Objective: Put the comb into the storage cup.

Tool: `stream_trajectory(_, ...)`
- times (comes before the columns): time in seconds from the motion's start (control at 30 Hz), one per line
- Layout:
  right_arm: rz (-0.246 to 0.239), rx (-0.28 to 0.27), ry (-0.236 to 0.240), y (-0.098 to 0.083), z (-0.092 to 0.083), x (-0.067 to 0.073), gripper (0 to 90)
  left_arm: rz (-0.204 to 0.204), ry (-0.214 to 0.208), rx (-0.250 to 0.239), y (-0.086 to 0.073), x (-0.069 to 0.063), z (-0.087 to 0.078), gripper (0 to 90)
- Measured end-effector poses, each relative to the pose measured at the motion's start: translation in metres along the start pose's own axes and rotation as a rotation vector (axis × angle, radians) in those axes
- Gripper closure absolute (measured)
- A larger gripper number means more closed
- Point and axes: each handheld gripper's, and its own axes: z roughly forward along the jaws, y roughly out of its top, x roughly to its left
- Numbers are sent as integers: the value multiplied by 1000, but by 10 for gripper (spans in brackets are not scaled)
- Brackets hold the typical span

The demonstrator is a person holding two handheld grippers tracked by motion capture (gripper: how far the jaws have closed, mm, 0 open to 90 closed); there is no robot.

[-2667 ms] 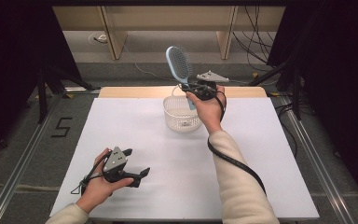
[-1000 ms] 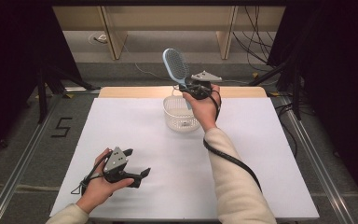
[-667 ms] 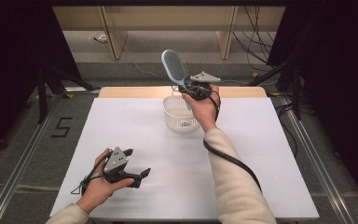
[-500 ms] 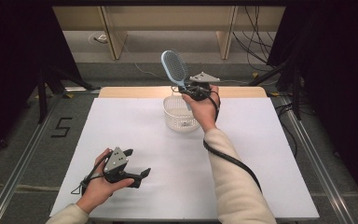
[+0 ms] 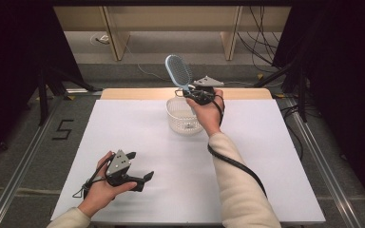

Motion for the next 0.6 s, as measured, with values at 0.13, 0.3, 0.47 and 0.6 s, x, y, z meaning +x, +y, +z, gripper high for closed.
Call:
stream_trajectory(0.13,-4,7,-5,-2,0,-1,703,-1,1,2,0,0,0,38)
stream_trajectory(0.3,-8,9,-8,-4,1,-2,703,-1,-1,1,0,1,0,38)
stream_trajectory(0.47,-12,16,-3,-6,2,-2,703,2,0,1,0,0,0,38)
stream_trajectory(0.6,-21,22,10,-6,2,-3,702,0,1,0,0,1,0,38)
